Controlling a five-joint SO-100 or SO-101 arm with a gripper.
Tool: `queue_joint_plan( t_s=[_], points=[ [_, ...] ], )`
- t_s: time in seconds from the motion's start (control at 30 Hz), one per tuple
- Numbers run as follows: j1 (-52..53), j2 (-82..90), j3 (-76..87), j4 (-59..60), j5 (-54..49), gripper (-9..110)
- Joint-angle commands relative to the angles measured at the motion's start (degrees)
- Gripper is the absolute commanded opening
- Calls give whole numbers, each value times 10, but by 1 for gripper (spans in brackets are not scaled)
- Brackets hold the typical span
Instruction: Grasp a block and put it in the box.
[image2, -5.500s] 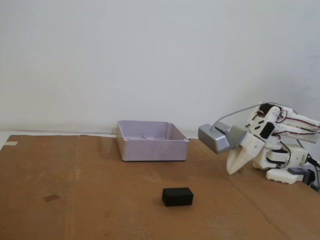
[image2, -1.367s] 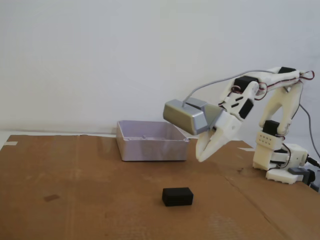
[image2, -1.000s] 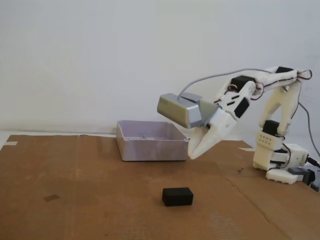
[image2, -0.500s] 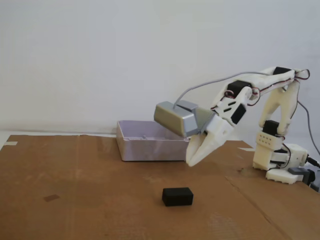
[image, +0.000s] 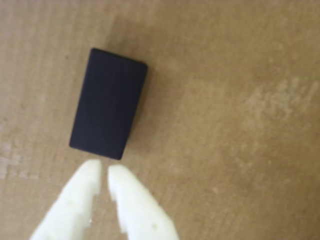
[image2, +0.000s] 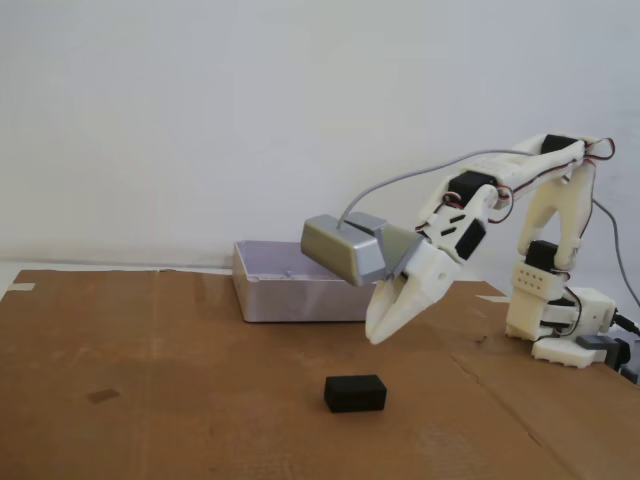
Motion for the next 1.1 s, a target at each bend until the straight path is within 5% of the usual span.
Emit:
queue_joint_plan(
  t_s=[0.0, 1.07],
  points=[
    [-4, 22, -77, -33, 1, 0],
    [-38, -44, -104, -34, -1, 0]
  ],
)
